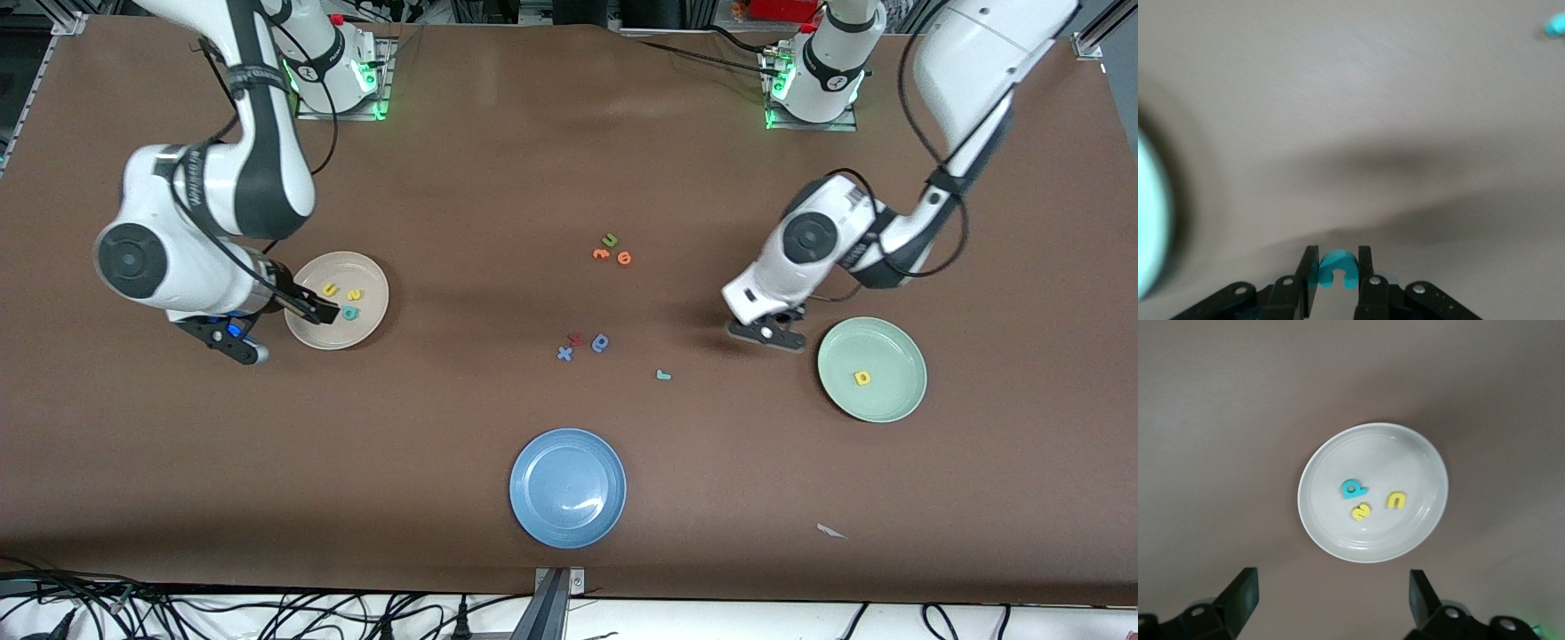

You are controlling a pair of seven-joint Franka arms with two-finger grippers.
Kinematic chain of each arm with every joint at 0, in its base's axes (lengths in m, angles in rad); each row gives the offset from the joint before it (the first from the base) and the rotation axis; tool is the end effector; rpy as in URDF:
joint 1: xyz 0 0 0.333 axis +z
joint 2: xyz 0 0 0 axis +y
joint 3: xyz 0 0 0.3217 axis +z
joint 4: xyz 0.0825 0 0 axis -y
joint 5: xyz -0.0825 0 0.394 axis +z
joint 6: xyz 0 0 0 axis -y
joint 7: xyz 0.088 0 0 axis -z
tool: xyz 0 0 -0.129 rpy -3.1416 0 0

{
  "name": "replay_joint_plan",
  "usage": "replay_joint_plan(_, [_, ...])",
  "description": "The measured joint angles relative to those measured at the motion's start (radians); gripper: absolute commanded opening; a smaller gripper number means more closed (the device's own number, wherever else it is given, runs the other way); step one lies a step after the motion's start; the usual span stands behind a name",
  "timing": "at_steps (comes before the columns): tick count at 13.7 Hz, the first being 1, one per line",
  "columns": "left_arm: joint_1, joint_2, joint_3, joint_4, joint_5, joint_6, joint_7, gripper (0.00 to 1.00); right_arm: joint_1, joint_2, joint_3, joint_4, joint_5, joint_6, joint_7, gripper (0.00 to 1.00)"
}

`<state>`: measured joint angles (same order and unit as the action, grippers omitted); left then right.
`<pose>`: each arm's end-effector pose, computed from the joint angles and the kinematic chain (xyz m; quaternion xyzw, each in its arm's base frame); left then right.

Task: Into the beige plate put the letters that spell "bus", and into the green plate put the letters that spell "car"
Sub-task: 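Release the cyan letter on the white plate while the left gripper uses the green plate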

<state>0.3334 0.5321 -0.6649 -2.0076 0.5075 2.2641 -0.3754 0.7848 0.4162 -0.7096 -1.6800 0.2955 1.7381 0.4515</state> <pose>0.5696 -0.1736 0.2030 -0.9894 0.1318 0.0466 0.0396 0.6163 0.1175 0.3681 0.9667 -0.2236 -0.1215 0.0261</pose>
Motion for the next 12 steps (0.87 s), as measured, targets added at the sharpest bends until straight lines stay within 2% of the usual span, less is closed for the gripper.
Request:
replay_joint_plan(2, [0.026,0.0,0.003,0.125,-0.054,-0.124,0.143,0.16,-0.001,-0.003,-0.018,0.043,0.0,-0.047,-0.065,1.0])
replay_joint_plan(5, [0.097,0.025,0.023,0.206,-0.059,-0.169,0.334,0.17,-0.002,-0.014,-0.017,0.104,0.0,-0.133,-0.081,1.0])
replay_joint_plan(6, [0.123,0.048,0.037,0.22,-0.059,-0.168,0.387,0.18,-0.009,-0.027,0.0,0.112,-0.001,-0.147,-0.083,1.0])
replay_joint_plan(7, [0.14,0.077,0.057,0.236,-0.059,-0.166,0.43,0.19,-0.037,-0.044,0.044,0.114,-0.016,-0.153,-0.084,1.0])
replay_joint_plan(8, [0.149,0.109,0.076,0.256,-0.059,-0.161,0.468,0.36,-0.092,-0.064,0.121,0.115,-0.063,-0.154,-0.084,1.0])
replay_joint_plan(9, [0.152,0.142,0.089,0.273,-0.059,-0.149,0.495,0.8,-0.167,-0.084,0.222,0.115,-0.134,-0.153,-0.085,1.0])
replay_joint_plan(10, [0.153,0.171,0.096,0.287,-0.059,-0.136,0.511,0.97,-0.247,-0.102,0.329,0.115,-0.204,-0.146,-0.085,1.0])
replay_joint_plan(12, [0.148,0.202,0.094,0.306,-0.059,-0.124,0.516,1.0,-0.424,-0.133,0.542,0.11,-0.274,-0.078,-0.085,1.0])
